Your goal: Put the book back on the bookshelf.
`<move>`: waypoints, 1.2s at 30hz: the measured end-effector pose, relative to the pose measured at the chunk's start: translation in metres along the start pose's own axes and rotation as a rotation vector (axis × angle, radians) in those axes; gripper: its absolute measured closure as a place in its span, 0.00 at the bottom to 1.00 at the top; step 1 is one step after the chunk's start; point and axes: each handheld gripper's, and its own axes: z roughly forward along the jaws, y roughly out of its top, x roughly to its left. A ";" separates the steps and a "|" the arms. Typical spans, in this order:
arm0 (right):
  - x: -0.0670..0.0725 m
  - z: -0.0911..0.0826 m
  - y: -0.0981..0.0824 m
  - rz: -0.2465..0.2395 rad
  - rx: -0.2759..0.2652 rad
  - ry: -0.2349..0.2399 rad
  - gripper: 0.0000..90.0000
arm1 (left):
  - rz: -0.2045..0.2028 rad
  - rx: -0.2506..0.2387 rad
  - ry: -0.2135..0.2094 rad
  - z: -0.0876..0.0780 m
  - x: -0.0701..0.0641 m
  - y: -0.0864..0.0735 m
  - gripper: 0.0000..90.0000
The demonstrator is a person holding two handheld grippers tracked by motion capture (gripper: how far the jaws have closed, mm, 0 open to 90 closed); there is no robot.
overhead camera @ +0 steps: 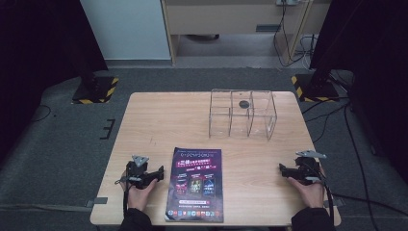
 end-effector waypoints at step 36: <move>0.057 -0.041 0.015 -0.033 -0.226 0.157 0.10 | 0.009 -0.102 -0.166 -0.024 -0.040 0.004 0.33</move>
